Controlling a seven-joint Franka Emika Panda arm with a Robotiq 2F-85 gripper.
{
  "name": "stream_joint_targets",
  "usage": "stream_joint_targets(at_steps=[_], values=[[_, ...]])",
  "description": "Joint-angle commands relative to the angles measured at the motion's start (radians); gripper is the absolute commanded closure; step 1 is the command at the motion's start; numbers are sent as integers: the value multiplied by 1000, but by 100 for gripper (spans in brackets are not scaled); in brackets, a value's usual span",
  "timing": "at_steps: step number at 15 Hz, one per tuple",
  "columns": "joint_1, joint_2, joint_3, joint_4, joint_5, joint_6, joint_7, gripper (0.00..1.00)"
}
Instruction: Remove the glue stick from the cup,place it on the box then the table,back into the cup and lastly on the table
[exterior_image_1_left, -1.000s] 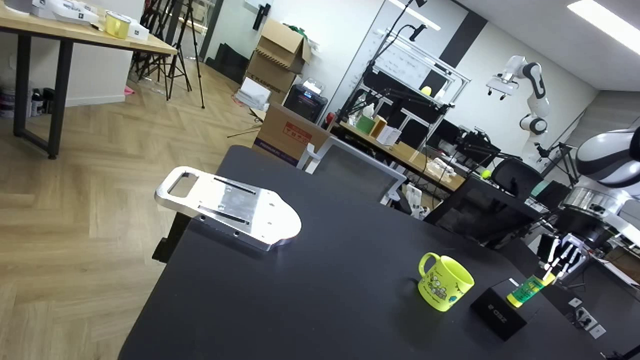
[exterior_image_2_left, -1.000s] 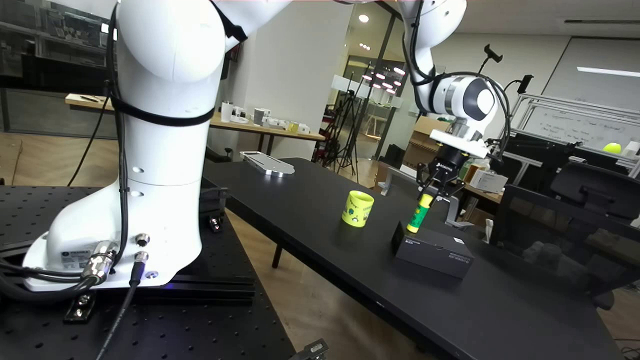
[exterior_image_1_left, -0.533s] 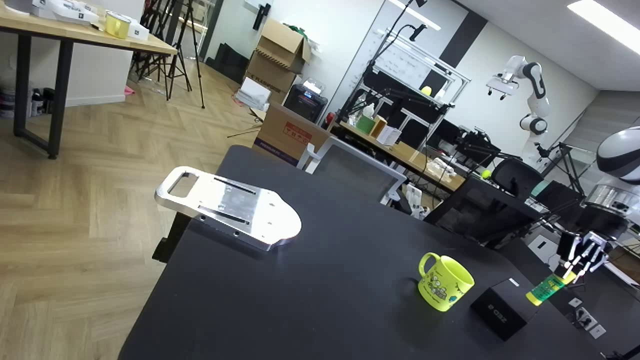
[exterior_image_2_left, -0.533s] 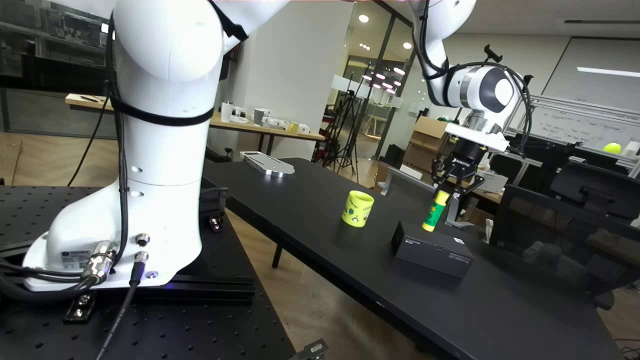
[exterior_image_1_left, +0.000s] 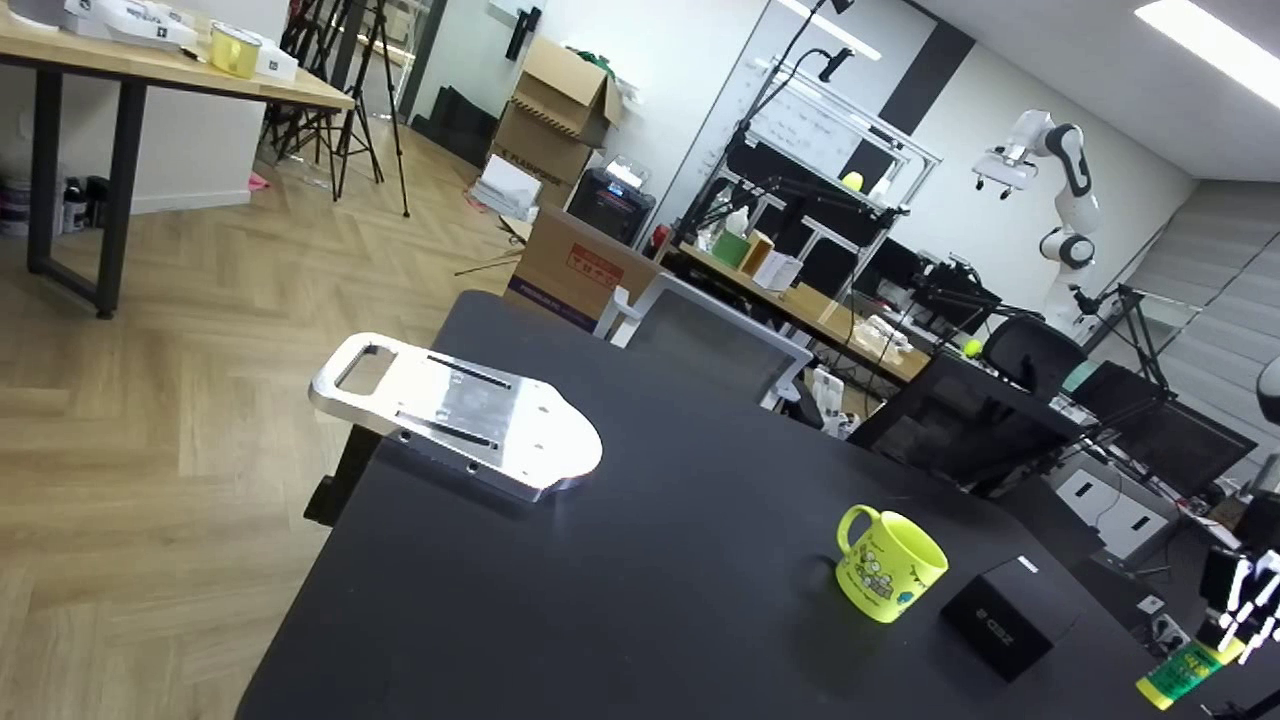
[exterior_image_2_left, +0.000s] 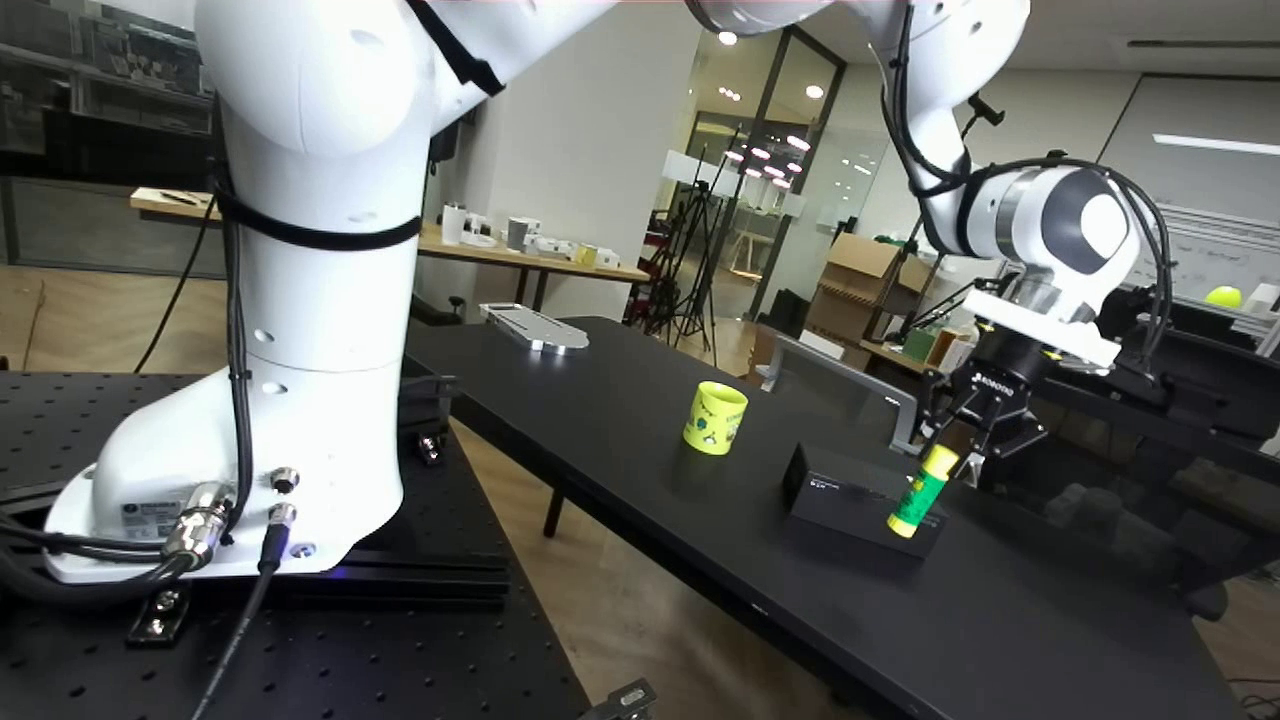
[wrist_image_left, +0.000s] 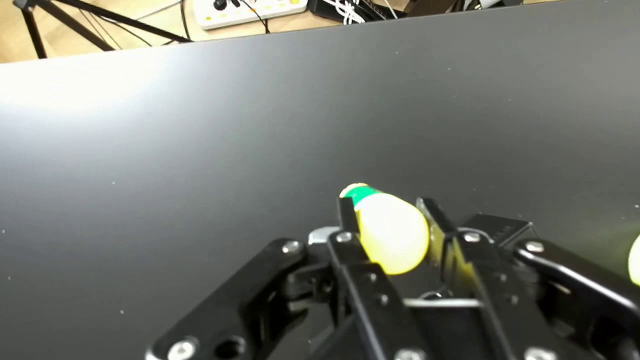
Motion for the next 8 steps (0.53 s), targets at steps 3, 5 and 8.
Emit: stream_joint_targets(at_steps=[3,5,8], values=[[-48,128,-18,119,2,28,18,91],[-57,146,-18,121,5,80,23,91],[-58,163,-19,125,1,116,25,91]])
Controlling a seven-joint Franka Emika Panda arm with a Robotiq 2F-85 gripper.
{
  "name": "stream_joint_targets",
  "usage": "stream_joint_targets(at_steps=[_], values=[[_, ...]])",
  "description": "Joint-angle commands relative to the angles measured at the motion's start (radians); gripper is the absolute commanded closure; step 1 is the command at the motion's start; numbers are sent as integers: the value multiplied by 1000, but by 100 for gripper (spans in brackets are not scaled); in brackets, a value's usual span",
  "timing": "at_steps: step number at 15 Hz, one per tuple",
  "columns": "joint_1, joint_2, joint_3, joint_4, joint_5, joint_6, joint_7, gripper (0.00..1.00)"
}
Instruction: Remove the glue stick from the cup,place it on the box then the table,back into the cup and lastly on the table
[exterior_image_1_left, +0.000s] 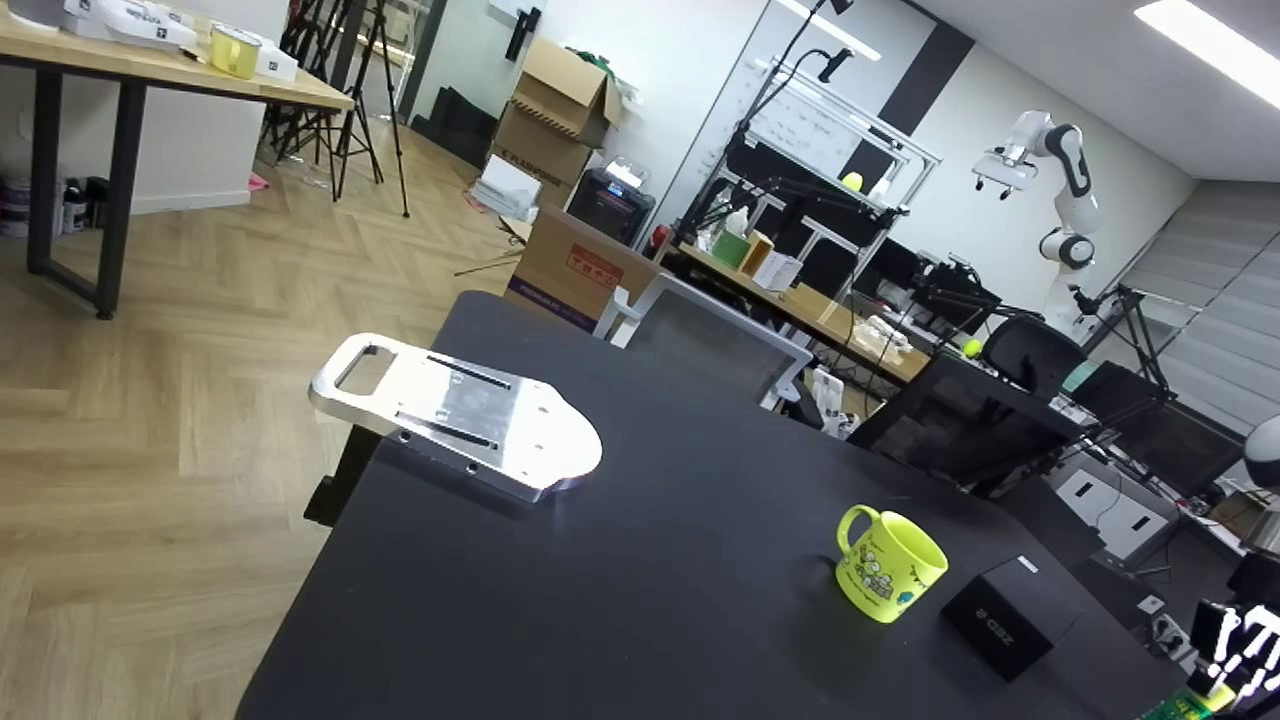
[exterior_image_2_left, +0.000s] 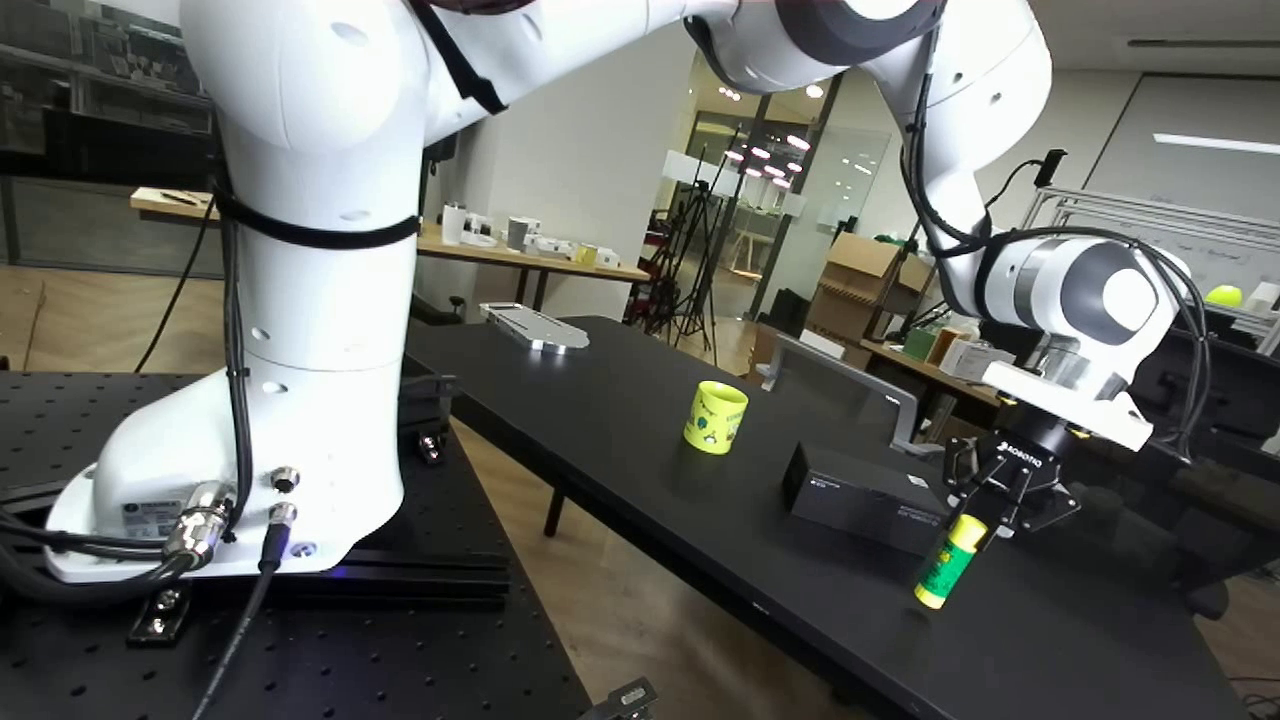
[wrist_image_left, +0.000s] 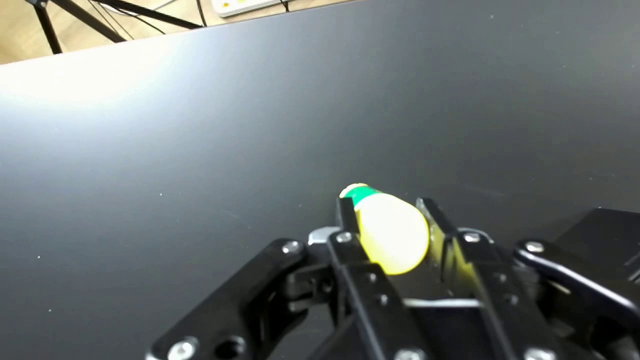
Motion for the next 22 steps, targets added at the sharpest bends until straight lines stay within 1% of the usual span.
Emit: stream_joint_targets(at_steps=[1,2,3,4,8,9,11,15,18,22], values=[[-4,30,0,48,2,16,25,91],[-2,32,-1,48,1,20,27,41],[-2,35,-1,51,0,23,28,40],[-2,34,-1,48,0,25,29,35],[-3,18,0,46,3,16,29,7],[-2,7,-2,44,1,12,30,2],[-1,-16,-3,44,0,14,31,0],[0,-67,-1,21,5,27,33,0],[-5,-98,6,-40,30,82,53,0],[-7,-119,16,-139,77,198,50,0]])
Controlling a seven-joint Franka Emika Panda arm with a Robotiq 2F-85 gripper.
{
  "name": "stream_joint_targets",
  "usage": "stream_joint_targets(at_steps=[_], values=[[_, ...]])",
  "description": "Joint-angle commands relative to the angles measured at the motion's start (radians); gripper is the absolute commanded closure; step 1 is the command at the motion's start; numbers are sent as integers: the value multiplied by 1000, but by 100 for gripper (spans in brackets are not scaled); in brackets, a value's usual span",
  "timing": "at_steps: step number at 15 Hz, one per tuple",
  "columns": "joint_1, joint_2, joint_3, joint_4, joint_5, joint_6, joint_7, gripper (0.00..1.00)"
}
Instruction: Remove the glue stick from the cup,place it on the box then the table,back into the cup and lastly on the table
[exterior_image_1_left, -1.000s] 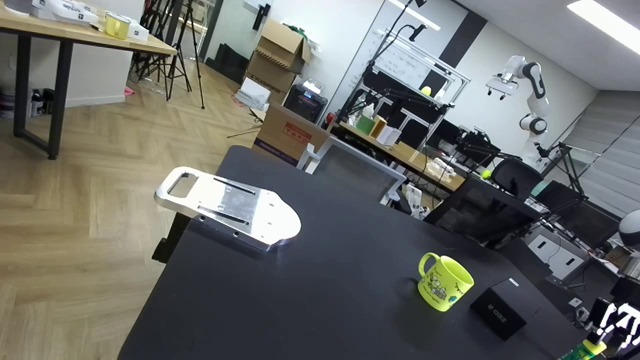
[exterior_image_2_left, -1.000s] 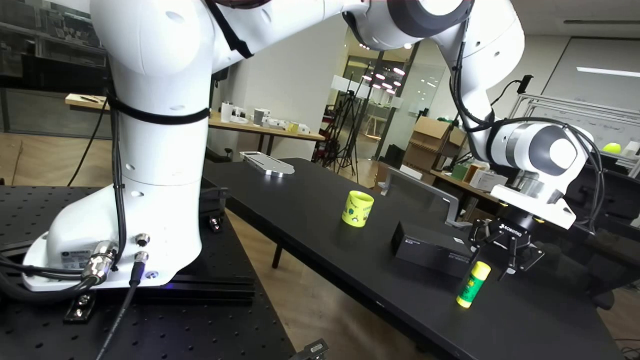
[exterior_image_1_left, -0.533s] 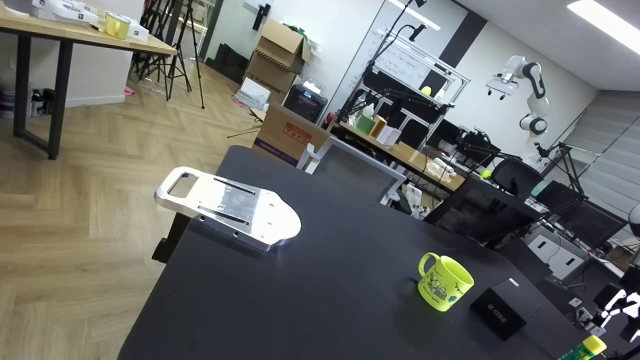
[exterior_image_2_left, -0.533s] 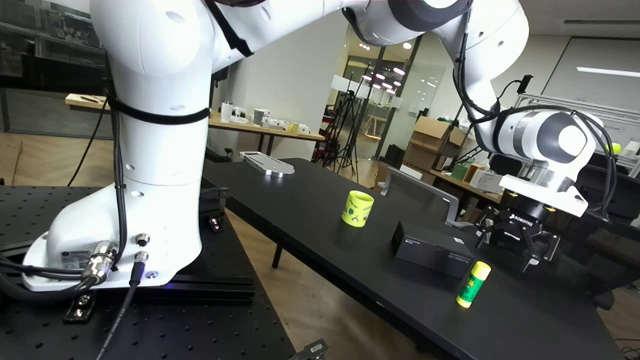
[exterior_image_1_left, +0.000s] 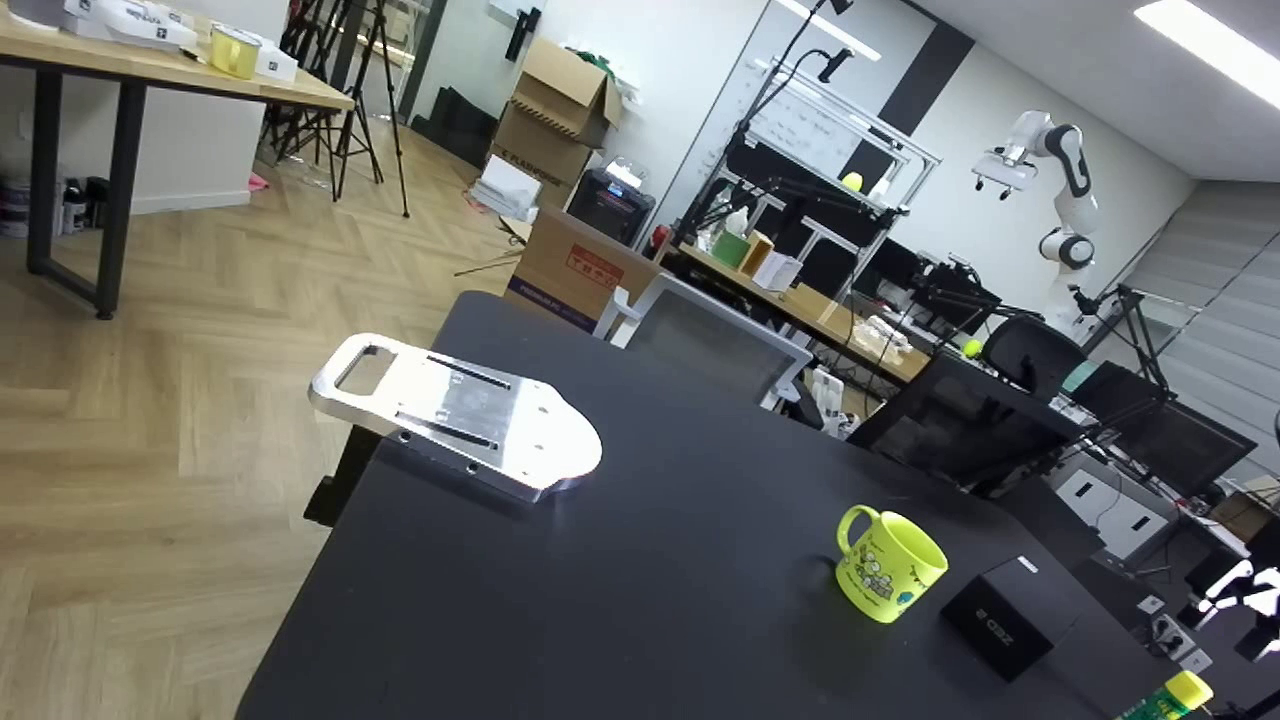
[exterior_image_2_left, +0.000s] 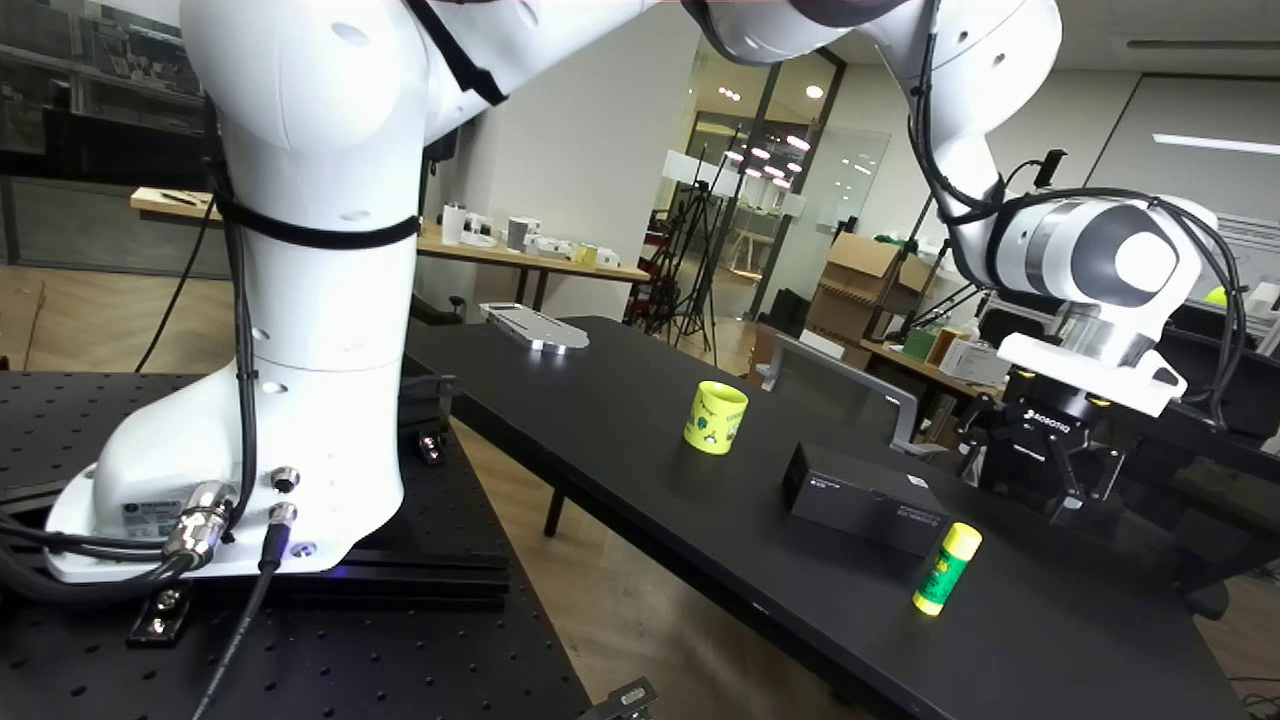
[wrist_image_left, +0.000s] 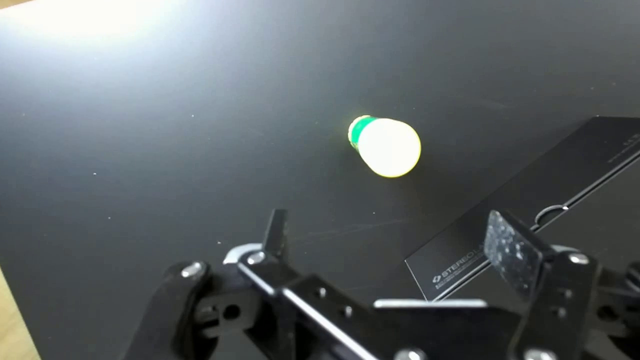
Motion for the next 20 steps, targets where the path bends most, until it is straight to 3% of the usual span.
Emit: stream_joint_targets(at_steps=[1,14,15,16,20], values=[[-5,-46,18,-120,27,86,25,0],[7,-41,-1,-224,9,156,51,0],[6,-40,0,-230,7,168,42,17],[6,-40,0,-234,7,177,40,26],[10,-47,1,-247,5,183,43,55]])
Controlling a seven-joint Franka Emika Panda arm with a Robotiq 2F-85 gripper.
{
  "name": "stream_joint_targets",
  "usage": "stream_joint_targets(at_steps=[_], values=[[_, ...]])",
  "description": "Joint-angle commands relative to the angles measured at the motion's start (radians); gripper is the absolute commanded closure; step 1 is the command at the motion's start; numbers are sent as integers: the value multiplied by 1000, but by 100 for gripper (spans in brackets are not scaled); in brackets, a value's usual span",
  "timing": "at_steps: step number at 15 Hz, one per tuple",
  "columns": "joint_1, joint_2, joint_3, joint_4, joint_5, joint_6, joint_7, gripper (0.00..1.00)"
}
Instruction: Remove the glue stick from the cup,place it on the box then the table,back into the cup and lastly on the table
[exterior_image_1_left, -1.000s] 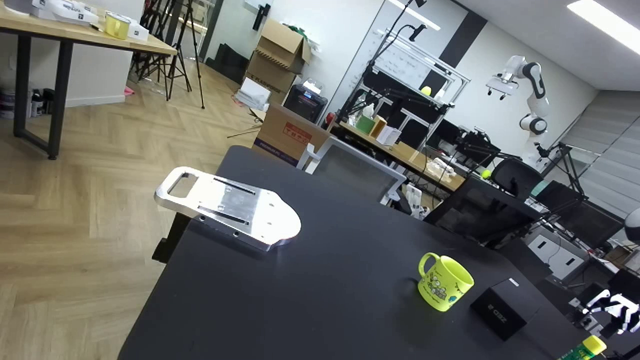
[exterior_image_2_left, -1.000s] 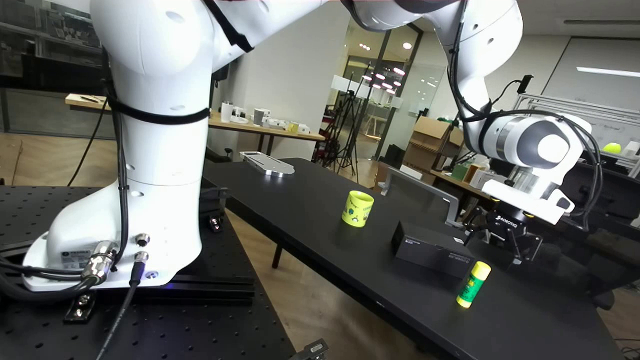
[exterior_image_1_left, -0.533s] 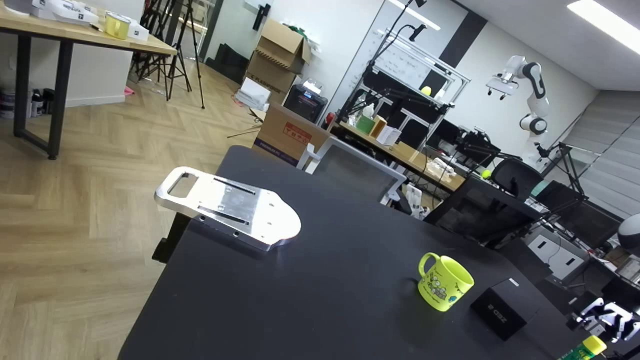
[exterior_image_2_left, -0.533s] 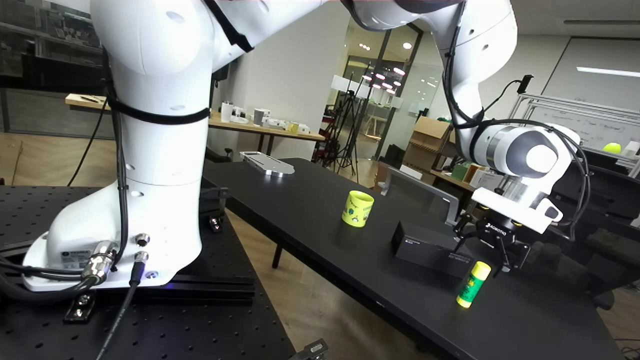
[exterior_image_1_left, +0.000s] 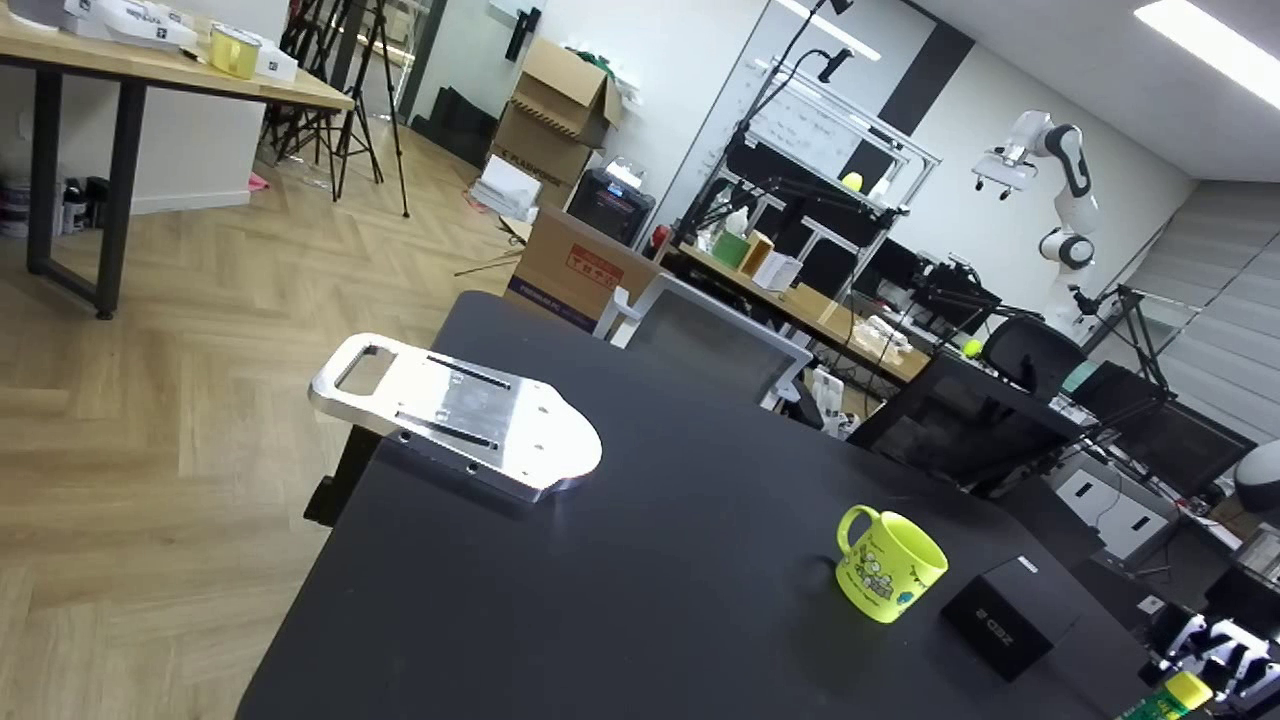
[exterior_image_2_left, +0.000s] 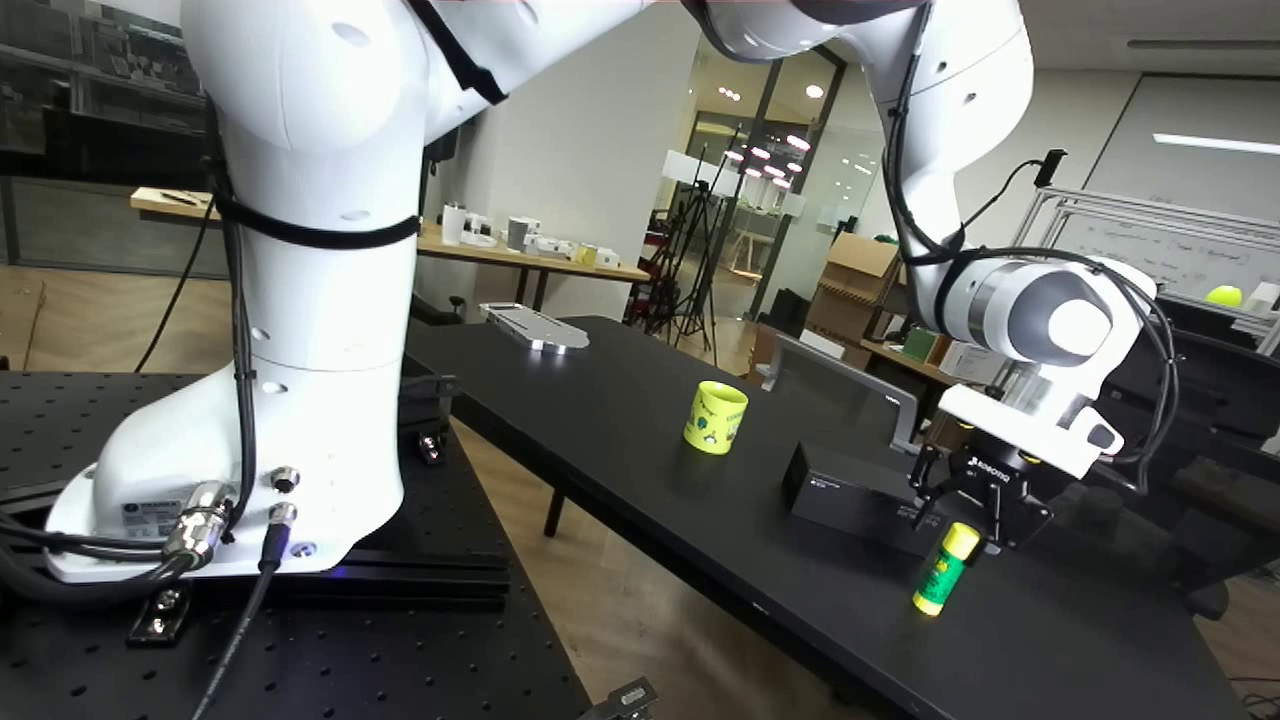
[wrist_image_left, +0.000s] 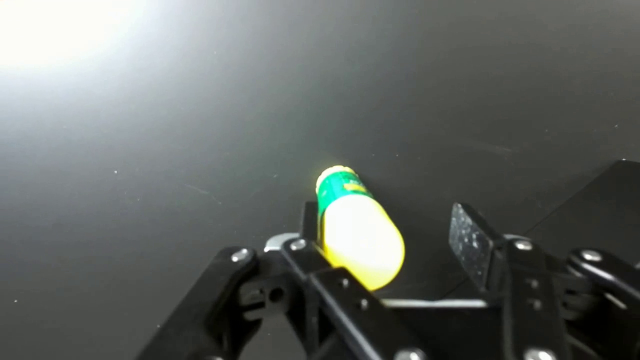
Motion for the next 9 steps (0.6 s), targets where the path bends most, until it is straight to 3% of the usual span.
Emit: stream_joint_targets(at_steps=[1,5,9], values=[[9,-46,-6,-55,-22,17,30,62],[8,-76,-14,-71,-39,8,31,90],[14,-119,-10,-63,-38,-43,24,91]])
